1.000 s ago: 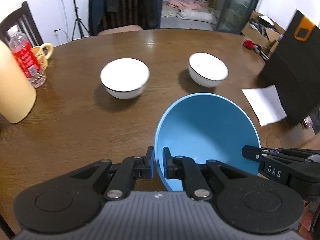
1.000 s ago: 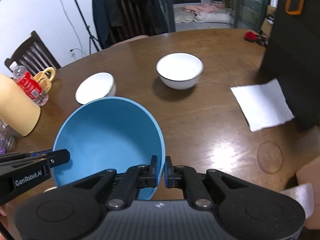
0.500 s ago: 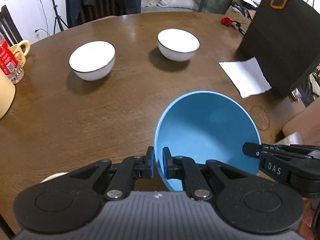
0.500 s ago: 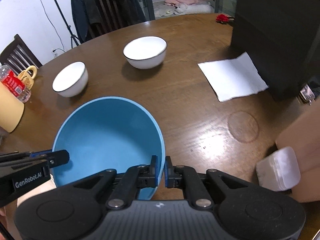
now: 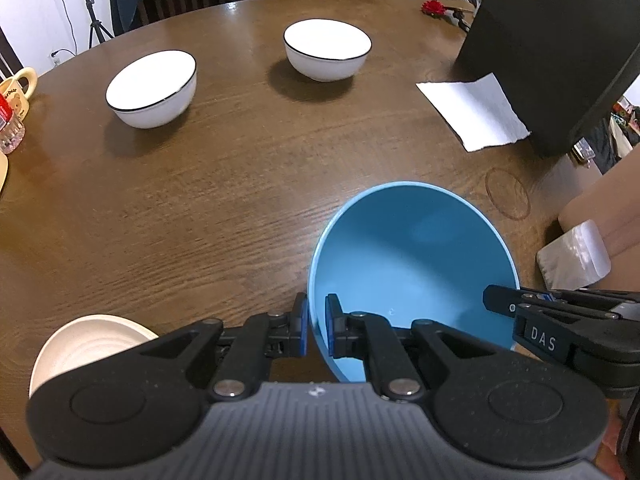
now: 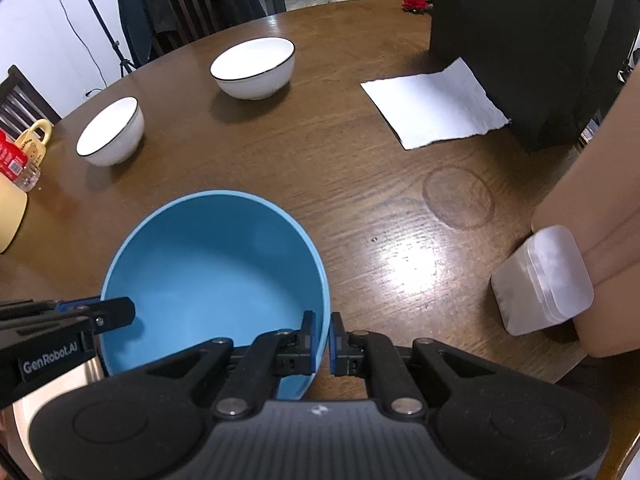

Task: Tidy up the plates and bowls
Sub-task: 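Lift the blue bowl and carry it with both tools across the table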

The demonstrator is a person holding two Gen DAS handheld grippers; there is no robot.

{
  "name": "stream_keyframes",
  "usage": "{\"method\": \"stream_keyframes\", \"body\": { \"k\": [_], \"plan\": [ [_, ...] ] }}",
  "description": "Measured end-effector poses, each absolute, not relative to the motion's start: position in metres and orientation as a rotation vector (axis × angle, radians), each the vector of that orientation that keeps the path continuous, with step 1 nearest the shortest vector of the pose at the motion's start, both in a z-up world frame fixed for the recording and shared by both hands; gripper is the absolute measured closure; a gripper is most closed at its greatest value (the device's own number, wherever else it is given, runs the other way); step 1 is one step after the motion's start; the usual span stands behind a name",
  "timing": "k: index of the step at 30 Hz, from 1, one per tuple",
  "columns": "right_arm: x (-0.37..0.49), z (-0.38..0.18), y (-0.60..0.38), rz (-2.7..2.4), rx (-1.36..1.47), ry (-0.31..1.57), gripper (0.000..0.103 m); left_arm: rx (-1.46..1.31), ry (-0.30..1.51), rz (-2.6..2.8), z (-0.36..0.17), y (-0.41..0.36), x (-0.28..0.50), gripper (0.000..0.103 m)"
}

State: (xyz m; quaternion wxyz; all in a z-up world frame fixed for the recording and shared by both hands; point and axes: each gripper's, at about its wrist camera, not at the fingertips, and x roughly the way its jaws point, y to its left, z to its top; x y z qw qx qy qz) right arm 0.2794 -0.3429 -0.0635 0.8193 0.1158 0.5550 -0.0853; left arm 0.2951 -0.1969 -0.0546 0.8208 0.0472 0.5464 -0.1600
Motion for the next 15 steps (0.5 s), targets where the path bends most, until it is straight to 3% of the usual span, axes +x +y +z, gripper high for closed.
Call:
{"method": "stream_keyframes", "body": {
  "k": [15],
  "plan": [
    [0.272, -0.076, -0.349, -0.200, 0.248, 1.206, 0.097, 0.126, 1.184, -0.356, -0.068, -0.205, 0.290, 0.094]
  ]
}}
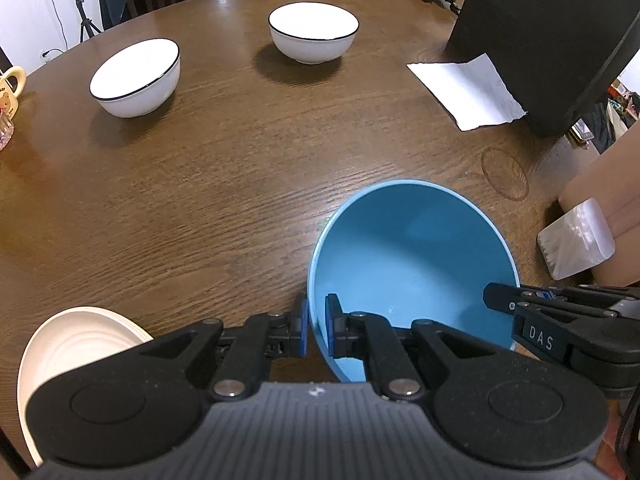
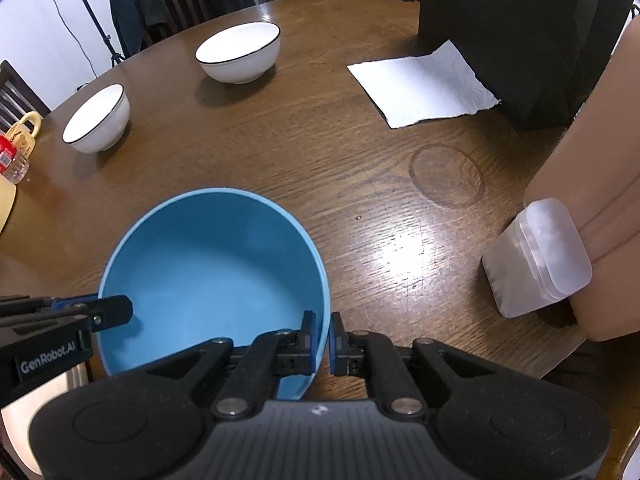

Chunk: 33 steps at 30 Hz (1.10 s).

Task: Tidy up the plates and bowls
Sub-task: 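Lift the blue bowl and carry it with both tools across the table, then lower the blue bowl onto the table beside the cream plates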

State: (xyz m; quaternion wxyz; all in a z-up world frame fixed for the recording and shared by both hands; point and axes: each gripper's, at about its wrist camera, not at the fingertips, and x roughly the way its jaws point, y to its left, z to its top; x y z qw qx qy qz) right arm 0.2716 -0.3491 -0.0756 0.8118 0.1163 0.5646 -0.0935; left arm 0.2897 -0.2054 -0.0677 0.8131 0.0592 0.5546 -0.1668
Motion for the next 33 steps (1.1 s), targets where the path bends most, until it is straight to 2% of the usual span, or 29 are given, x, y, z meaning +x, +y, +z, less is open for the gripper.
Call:
{"method": "stream_keyframes", "body": {
  "k": [25, 33],
  "plan": [
    [0.2708, -0.0822, -0.3527, -0.213, 0.242, 1.204, 0.097, 0.147, 1.192, -0.370, -0.0738, -0.2116, 0.2886, 0.093],
    [0.2715, -0.0837, -0.3545, -0.205, 0.268, 1.209, 0.089, 0.146, 1.189, -0.372, -0.0722, -0.2124, 0.2873, 0.091]
  ]
}}
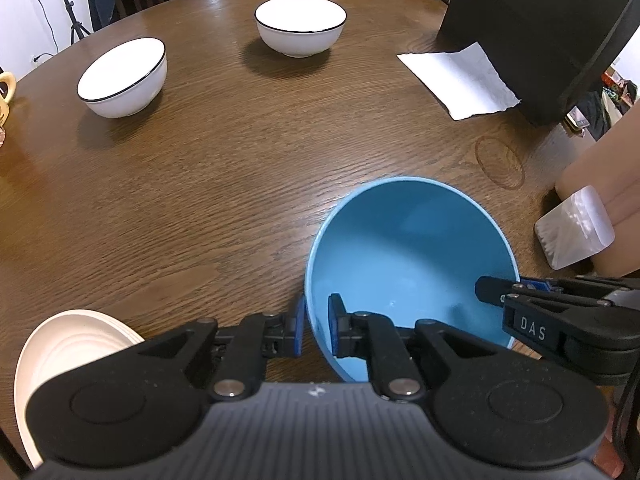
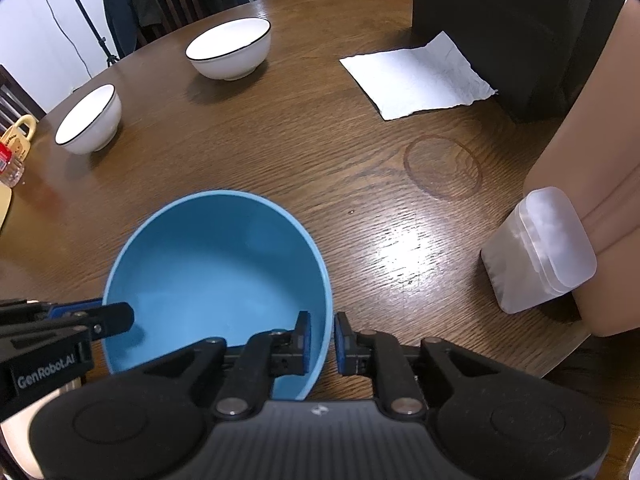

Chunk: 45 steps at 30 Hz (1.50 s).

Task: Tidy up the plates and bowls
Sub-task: 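Lower the blue bowl onto the table beside the cream plates, then open both tools to release the blue bowl rim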

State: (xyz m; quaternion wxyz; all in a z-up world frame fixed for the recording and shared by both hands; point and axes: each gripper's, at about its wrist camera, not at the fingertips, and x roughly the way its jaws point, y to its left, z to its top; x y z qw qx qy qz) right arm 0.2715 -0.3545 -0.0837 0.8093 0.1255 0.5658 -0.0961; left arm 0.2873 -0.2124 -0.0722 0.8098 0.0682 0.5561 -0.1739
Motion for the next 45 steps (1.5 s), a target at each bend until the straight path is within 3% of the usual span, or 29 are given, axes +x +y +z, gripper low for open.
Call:
{"method": "stream_keyframes", "body": {
  "k": [2, 6, 9, 12, 17, 19, 22, 26, 34, 45],
  "plan": [
    [0.271, -0.084, -0.356, -0.206, 0.277, 1.207, 0.088, 0.145, 1.184, -0.373, -0.071, -0.212, 0.287, 0.088],
    [0.268, -0.080, -0.358, -0.203, 0.298, 1.191, 0.074, 0.144, 1.168, -0.377, -0.066, -0.210, 0.286, 0.069],
    [0.265, -0.075, -0.361, -0.205, 0.316, 1.177, 0.061, 0.138, 1.152, -0.370, -0.061, -0.208, 0.285, 0.063],
    [0.262, -0.070, -0.364, -0.204, 0.329, 1.162, 0.056, 0.130, 1.133, -0.367, -0.054, -0.205, 0.285, 0.053],
    [0.256, -0.061, -0.367, -0.199, 0.341, 1.138, 0.034, 0.131, 1.103, -0.355, -0.045, -0.200, 0.283, 0.032],
    [0.255, -0.058, -0.367, -0.199, 0.338, 1.132, 0.024, 0.134, 1.095, -0.340, -0.042, -0.196, 0.282, 0.030],
    [0.253, -0.055, -0.369, -0.195, 0.346, 1.124, 0.017, 0.129, 1.086, -0.332, -0.037, -0.191, 0.282, 0.022],
    [0.251, -0.052, -0.371, -0.187, 0.355, 1.119, 0.014, 0.123, 1.073, -0.337, -0.031, -0.186, 0.279, 0.002],
    [0.251, -0.048, -0.369, -0.178, 0.350, 1.120, 0.000, 0.116, 1.065, -0.319, -0.023, -0.178, 0.278, 0.000],
    [0.253, -0.045, -0.364, -0.167, 0.346, 1.134, 0.000, 0.094, 1.057, -0.274, -0.014, -0.160, 0.276, 0.000]
  ]
}}
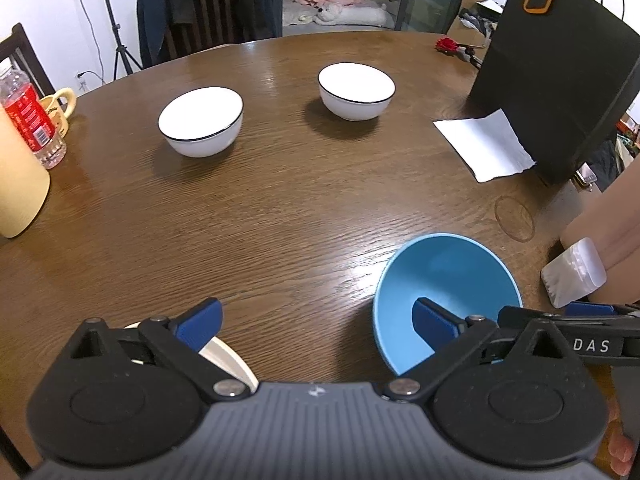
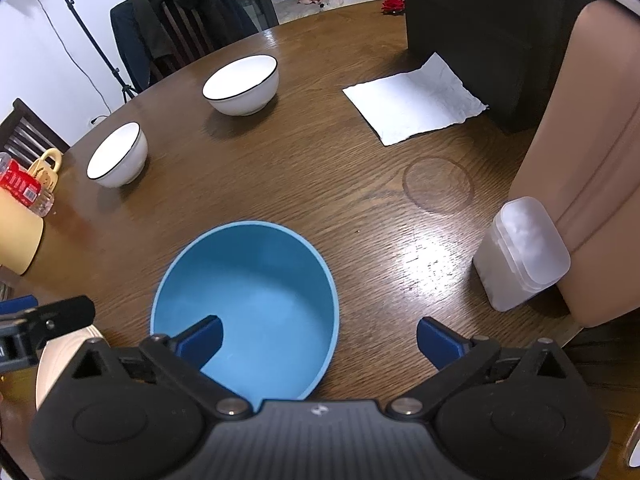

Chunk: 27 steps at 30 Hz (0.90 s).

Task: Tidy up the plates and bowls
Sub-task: 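Open both tools to release the blue bowl rim, then move both open tools toward the white bowl with black rim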

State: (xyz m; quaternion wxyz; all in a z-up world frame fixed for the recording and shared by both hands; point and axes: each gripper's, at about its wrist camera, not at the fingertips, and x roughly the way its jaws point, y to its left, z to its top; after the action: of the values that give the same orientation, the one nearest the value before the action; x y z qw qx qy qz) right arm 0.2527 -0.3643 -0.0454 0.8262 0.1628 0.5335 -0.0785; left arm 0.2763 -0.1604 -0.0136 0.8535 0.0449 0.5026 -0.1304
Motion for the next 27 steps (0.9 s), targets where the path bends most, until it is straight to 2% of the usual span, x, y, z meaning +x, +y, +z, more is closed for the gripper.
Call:
{"method": "stream_keyframes", "body": {
  "k": [27],
  "plan": [
    [0.307, 0.007, -0.303, 0.002, 0.259, 1.029, 0.000, -0.008, 0.949, -0.055, 0.038, -0.060, 0.285, 0.000]
  ]
}}
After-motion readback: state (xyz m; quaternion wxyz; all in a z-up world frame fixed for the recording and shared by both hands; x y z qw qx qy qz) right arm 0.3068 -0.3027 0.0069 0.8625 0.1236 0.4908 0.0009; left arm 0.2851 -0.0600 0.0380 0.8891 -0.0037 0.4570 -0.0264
